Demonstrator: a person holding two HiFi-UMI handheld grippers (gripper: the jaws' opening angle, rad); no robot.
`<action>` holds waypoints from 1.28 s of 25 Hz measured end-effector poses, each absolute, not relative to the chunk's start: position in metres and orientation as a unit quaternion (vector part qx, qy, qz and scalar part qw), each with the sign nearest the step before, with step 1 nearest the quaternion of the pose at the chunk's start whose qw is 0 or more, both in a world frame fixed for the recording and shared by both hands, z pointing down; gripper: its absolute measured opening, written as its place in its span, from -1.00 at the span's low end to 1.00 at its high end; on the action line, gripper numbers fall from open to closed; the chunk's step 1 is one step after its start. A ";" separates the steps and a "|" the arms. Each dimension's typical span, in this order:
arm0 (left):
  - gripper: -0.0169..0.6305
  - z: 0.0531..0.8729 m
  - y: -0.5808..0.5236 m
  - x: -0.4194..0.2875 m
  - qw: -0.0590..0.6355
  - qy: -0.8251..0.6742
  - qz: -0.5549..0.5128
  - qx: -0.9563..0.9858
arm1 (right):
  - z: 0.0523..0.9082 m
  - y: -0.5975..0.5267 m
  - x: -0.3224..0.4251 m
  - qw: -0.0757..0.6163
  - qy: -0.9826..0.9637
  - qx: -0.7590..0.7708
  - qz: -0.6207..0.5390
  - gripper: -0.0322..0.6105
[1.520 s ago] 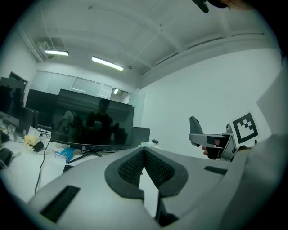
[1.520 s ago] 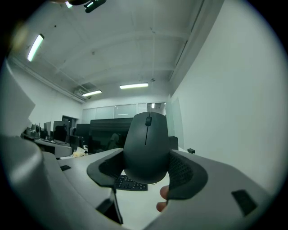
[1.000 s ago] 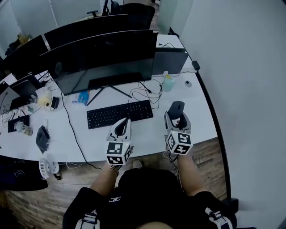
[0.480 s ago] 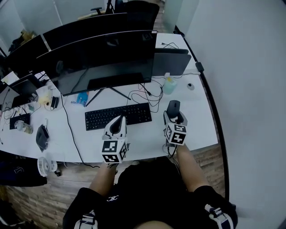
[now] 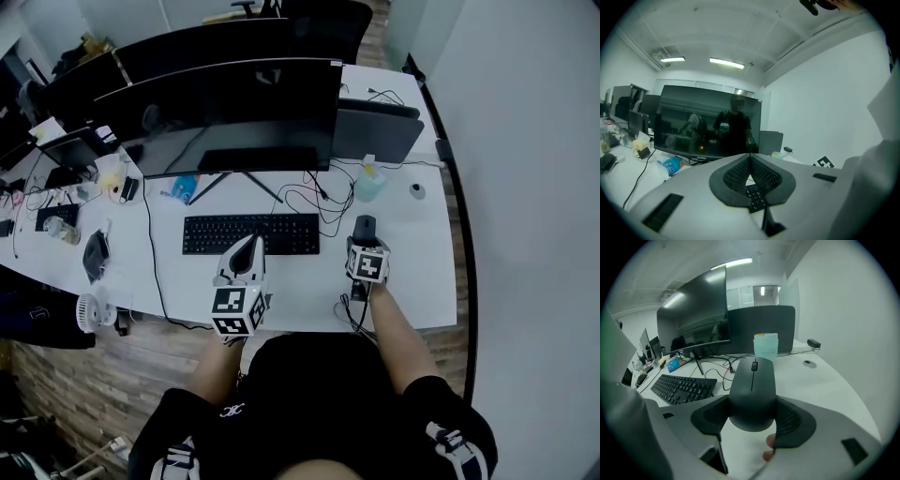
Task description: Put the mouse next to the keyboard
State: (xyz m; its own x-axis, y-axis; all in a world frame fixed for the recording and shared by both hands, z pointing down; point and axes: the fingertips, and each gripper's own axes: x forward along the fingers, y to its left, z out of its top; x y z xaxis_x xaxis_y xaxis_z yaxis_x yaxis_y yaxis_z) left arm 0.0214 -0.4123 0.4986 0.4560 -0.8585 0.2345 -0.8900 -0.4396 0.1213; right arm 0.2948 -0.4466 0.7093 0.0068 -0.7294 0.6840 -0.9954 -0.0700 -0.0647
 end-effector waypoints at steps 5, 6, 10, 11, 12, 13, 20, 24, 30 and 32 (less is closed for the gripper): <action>-0.91 0.504 -0.415 0.026 0.118 -0.538 0.074 0.832 | 0.727 -0.455 0.306 0.278 -0.625 0.657 0.316 0.06; -0.91 0.505 -0.416 0.026 0.119 -0.541 0.075 0.829 | 0.731 -0.456 0.306 0.285 -0.626 0.651 0.321 0.06; -0.91 0.508 -0.413 0.030 0.128 -0.549 0.077 0.822 | 0.739 -0.456 0.307 0.308 -0.623 0.633 0.340 0.06; -0.91 0.508 -0.413 0.032 0.129 -0.551 0.077 0.821 | 0.740 -0.458 0.307 0.312 -0.622 0.631 0.343 0.06; -0.91 0.509 -0.414 0.033 0.129 -0.551 0.077 0.821 | 0.741 -0.460 0.307 0.315 -0.621 0.629 0.346 0.06; -0.91 0.508 -0.415 0.035 0.129 -0.552 0.077 0.820 | 0.742 -0.462 0.307 0.318 -0.620 0.626 0.350 0.06; -0.91 0.505 -0.410 0.037 0.125 -0.555 0.079 0.818 | 0.763 -0.464 0.299 0.348 -0.613 0.600 0.378 0.06; -0.91 0.502 -0.405 0.036 0.124 -0.556 0.078 0.818 | 0.774 -0.458 0.297 0.356 -0.617 0.584 0.389 0.06; -0.91 0.495 -0.400 0.030 0.117 -0.555 0.077 0.820 | 0.763 -0.461 0.307 0.350 -0.612 0.610 0.362 0.08; -0.91 0.494 -0.398 0.027 0.116 -0.556 0.075 0.819 | 0.759 -0.457 0.303 0.330 -0.618 0.613 0.366 0.15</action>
